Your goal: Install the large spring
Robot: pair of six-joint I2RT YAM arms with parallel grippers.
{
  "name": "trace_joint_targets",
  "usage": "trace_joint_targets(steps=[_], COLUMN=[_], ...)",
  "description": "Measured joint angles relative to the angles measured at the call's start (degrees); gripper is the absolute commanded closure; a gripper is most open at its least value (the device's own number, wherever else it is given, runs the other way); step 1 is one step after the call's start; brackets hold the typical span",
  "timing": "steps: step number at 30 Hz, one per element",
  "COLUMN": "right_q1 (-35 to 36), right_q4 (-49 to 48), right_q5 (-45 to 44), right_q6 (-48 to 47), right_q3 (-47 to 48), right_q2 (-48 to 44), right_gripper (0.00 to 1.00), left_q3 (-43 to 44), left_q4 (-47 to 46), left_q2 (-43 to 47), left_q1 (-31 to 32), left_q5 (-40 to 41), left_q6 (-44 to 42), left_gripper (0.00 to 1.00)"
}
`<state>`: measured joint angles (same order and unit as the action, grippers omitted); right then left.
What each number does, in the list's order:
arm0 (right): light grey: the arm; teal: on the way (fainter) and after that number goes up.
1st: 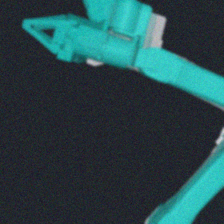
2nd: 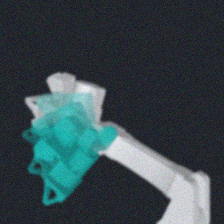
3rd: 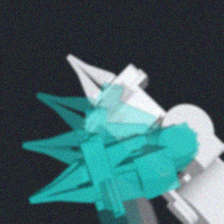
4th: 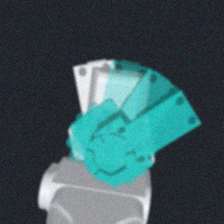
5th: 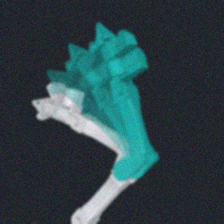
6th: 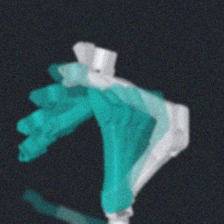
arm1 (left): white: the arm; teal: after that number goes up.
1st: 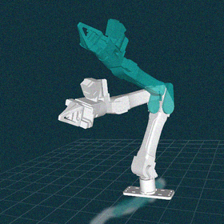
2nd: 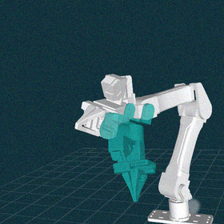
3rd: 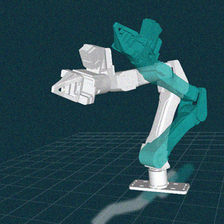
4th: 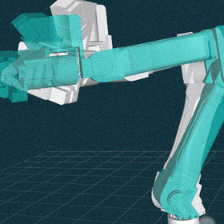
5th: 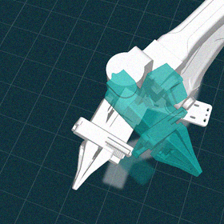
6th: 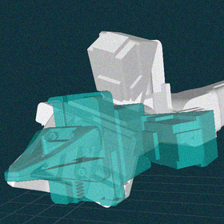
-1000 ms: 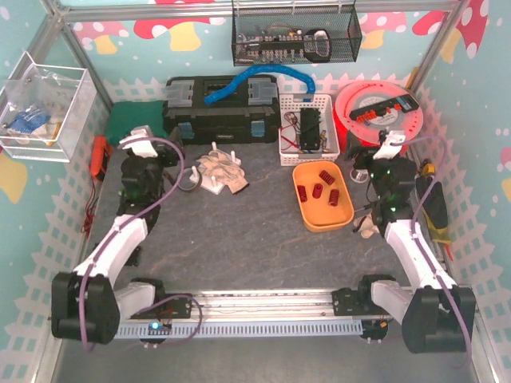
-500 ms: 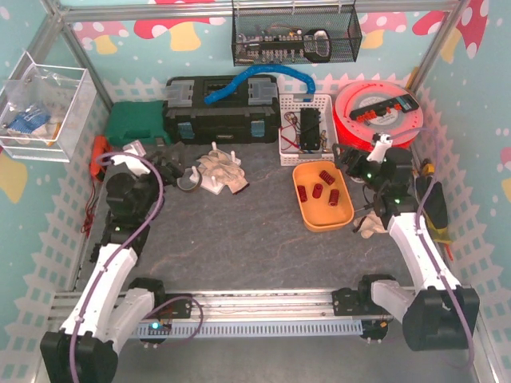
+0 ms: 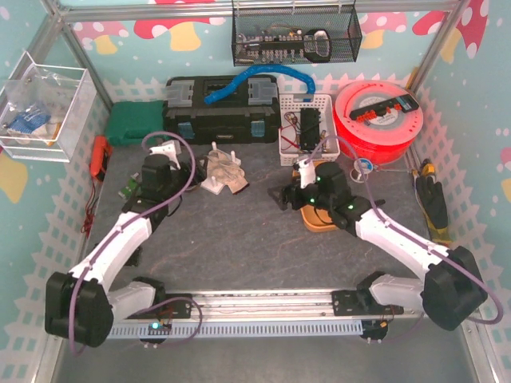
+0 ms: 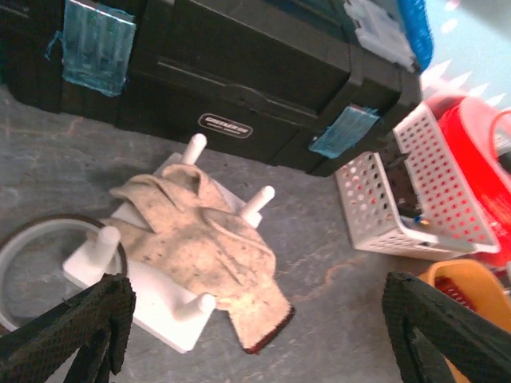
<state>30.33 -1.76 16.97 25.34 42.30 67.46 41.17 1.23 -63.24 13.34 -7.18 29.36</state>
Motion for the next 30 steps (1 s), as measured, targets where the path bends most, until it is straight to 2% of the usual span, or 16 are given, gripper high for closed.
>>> trace_joint_targets(steps=[4, 8, 11, 12, 19, 30], right_q1=[5.49, 5.73, 5.73, 5.73, 5.73, 5.73], right_q4=[-0.55, -4.07, -7.69, -8.55, -12.72, -14.36], right_q5=[-7.56, -12.22, -13.99, -14.43, -17.05, -18.47], right_q6=[-3.82, -5.7, -6.29, -6.47, -7.34, -7.76], right_q3=[-0.31, -3.23, -8.5, -10.14, -13.2, -13.2], right_q2=[0.31, -0.79, -3.43, -4.37, -7.28, -7.21], right_gripper=[0.01, 0.02, 0.03, 0.03, 0.04, 0.04], left_q3=[3.72, 6.01, 6.47, 6.67, 7.67, 8.74], left_q4=[2.51, 3.82, 4.61, 4.98, 5.88, 5.79], left_q2=[-4.42, -8.87, -12.26, -13.35, -19.74, -26.4], left_q1=[0.83, 0.83, 0.42, 0.02, -2.49, -2.45], left_q5=[4.52, 8.31, 9.57, 9.49, 9.51, 7.61], left_q6=[-5.11, -9.35, -12.35, -13.05, -17.35, -22.62], left_gripper=[0.23, 0.38, 0.54, 0.56, 0.63, 0.63])
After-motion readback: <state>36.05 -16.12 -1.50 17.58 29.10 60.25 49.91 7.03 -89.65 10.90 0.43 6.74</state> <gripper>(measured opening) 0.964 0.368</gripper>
